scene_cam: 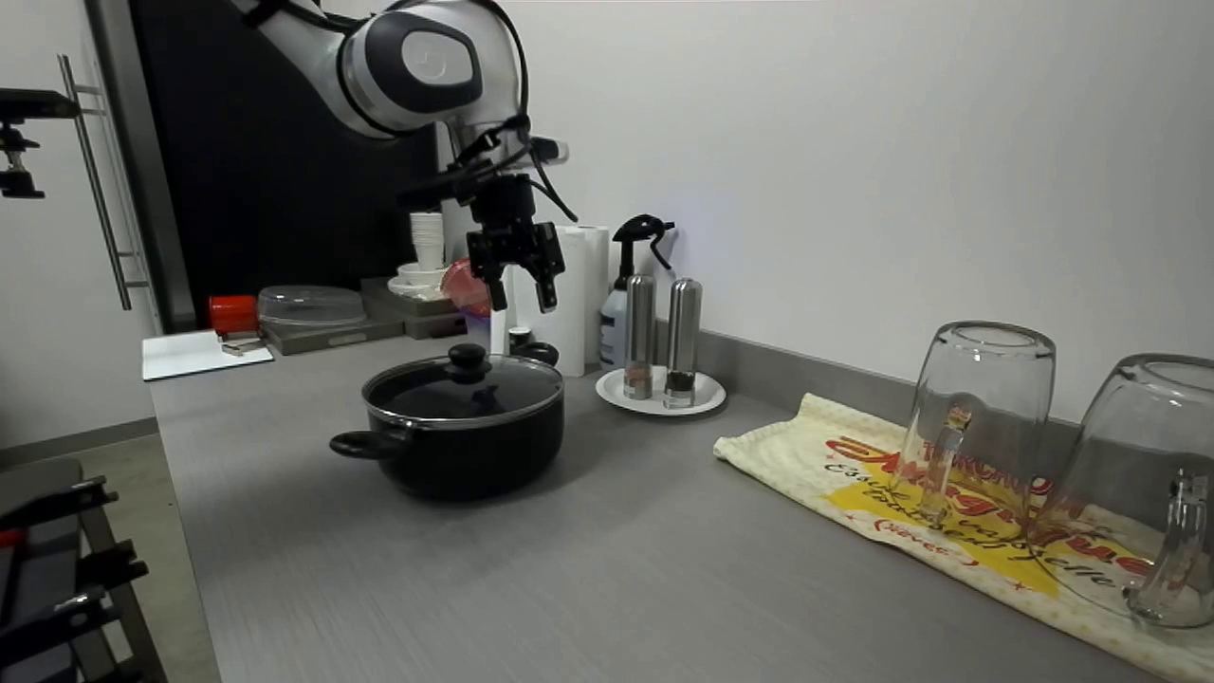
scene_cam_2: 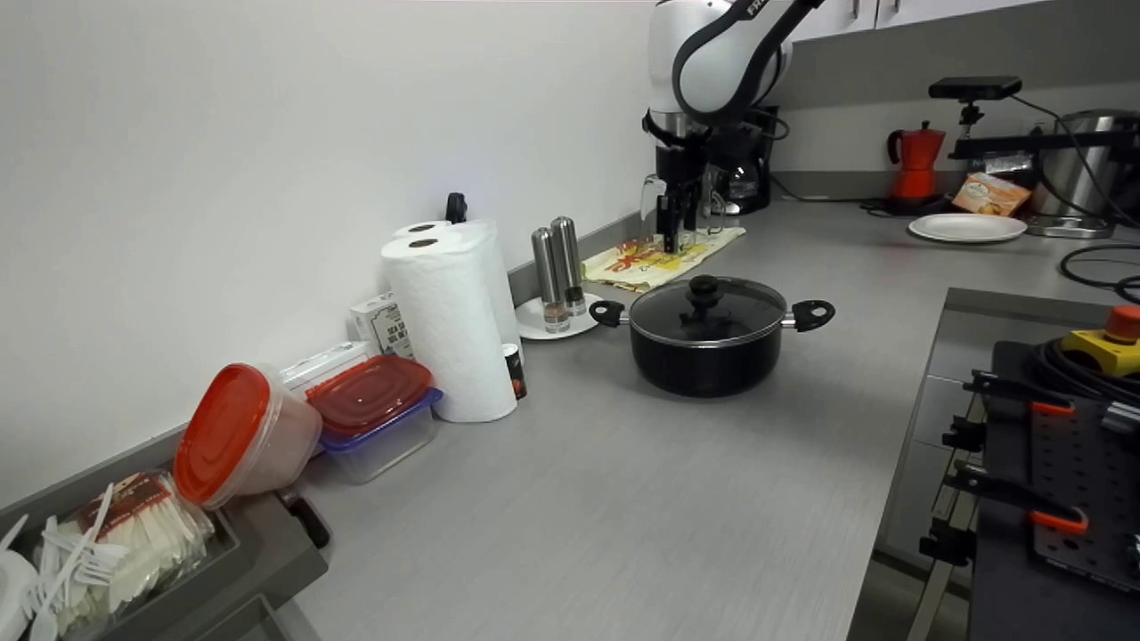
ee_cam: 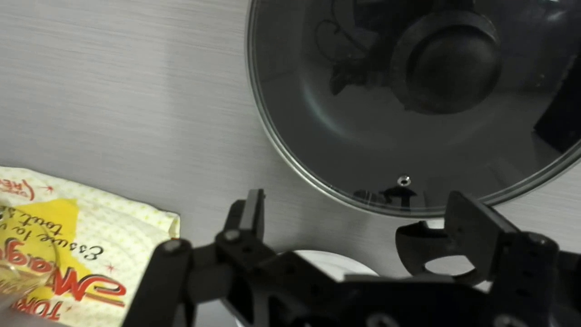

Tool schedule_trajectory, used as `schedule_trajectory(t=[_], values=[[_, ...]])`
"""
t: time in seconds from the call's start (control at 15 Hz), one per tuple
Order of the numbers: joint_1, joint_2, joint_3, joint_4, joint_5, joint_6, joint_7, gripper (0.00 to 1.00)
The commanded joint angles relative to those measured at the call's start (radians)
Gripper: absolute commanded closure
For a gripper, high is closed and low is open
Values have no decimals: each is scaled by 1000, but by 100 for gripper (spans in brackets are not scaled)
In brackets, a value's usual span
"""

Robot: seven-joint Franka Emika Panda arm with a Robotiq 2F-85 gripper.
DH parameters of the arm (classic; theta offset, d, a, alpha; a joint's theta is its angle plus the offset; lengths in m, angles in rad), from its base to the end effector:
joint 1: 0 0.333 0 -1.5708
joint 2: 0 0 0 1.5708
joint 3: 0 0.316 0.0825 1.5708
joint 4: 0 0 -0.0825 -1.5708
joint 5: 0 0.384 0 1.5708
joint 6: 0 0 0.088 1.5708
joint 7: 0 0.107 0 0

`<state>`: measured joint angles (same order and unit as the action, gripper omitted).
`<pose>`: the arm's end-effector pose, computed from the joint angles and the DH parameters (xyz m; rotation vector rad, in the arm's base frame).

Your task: Take the lid off the pot

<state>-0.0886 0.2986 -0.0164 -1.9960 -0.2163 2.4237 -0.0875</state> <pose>0.6118 -0.0650 0.3236 2.9611 0.2040 0.1675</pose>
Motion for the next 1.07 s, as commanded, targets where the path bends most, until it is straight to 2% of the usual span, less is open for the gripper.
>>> schedule_trajectory(t=[0.0, 0.53, 1.0], values=[[5, 73, 6, 91, 69, -88, -62, 0], [-2, 107, 24, 146, 147, -250, -123, 0], [-3, 99, 24, 145, 162, -366, -151, 0]])
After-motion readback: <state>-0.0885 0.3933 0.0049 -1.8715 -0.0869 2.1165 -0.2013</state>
